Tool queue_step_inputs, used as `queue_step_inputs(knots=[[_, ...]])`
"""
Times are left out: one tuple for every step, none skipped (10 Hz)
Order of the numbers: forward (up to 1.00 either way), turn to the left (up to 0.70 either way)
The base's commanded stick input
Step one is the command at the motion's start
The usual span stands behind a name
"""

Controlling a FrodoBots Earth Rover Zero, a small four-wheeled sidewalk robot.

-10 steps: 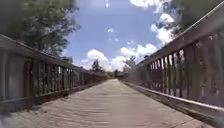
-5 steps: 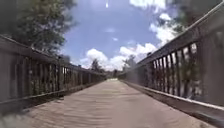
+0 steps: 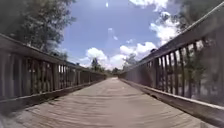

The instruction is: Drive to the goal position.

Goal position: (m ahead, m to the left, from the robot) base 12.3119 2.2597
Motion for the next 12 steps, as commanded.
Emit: queue_step_inputs(knots=[[0.45,0.00],[0.45,0.00],[0.45,0.15],[0.45,0.27],[0.45,0.27],[0.45,0.27],[0.45,0.27],[0.45,0.27],[0.45,0.00],[0.45,0.00],[0.45,0.00],[0.45,0.00]])
